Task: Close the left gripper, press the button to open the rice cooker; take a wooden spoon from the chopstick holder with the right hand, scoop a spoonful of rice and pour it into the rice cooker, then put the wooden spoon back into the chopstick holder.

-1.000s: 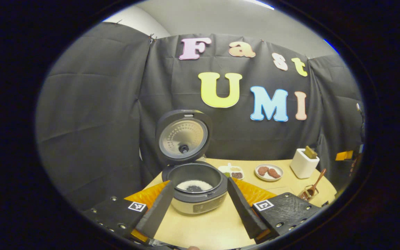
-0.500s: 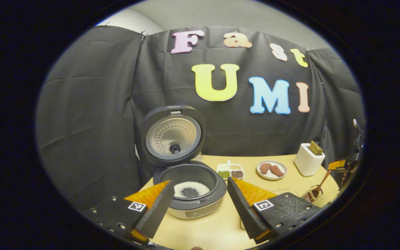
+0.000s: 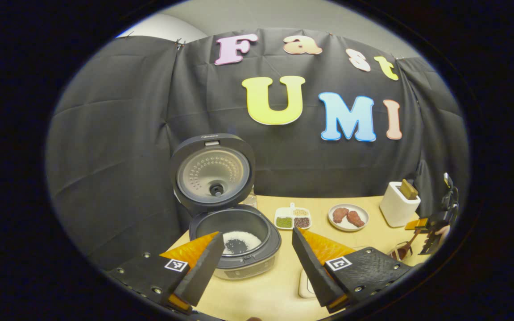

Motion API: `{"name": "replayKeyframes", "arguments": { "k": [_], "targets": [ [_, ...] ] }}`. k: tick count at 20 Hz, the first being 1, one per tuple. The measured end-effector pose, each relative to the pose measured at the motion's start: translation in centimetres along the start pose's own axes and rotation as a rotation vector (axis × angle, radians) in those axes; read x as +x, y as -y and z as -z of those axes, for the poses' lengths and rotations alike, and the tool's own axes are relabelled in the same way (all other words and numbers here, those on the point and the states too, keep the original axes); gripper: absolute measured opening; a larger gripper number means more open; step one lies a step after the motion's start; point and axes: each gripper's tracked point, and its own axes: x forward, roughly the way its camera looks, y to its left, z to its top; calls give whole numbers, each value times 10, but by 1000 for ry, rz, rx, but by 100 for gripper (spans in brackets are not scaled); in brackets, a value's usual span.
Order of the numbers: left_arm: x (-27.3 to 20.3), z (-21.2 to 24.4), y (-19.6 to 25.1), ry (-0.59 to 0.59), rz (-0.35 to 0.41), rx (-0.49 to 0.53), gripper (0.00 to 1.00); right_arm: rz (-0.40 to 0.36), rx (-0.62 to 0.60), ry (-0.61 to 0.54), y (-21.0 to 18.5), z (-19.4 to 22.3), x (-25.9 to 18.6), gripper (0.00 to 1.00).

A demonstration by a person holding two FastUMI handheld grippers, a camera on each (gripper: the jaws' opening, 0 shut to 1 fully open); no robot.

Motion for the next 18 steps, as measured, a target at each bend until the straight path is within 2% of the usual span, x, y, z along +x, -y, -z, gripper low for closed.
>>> {"name": "replayKeyframes", "arguments": {
  "k": [1, 4, 5, 6, 7, 8, 9, 10, 13, 14, 15, 18],
  "targets": [
    [-1, 4, 2, -12, -3, 9, 96, -12, 10, -10, -2, 1, 3, 94],
    [-2, 11, 13, -36, 10, -3, 96, -19, 27, -29, -2, 2, 6, 64],
    [-1, 10, 15, -37, 14, -17, 96, -7, 41, -27, 0, 1, 4, 60],
    [0, 9, 18, -35, 22, -30, 96, -3, 59, -20, 1, -2, 0, 30],
    [2, 7, 22, -36, 34, -38, 96, -13, 74, -31, 0, 0, 1, 33],
    [6, 10, 26, -39, 47, -40, 96, -28, 82, -45, -2, 1, -11, 32],
    [10, 10, 29, -44, 58, -38, 96, -7, 87, -27, 2, -7, -17, 31],
    [15, 11, 33, -44, 71, -36, 96, -24, 89, -20, 2, -2, -22, 23],
    [23, 2, 37, -36, 105, -34, 96, -33, 82, 18, -3, -6, -42, 23],
    [25, -2, 37, -24, 118, -34, 96, -30, 85, 32, -5, -9, -50, 19],
    [26, -6, 38, -16, 134, -34, 96, -23, 87, 48, -6, -11, -57, 23],
    [32, -11, 30, 3, 171, -26, 96, 0, 76, 106, -10, -23, -80, 22]
  ]
}}
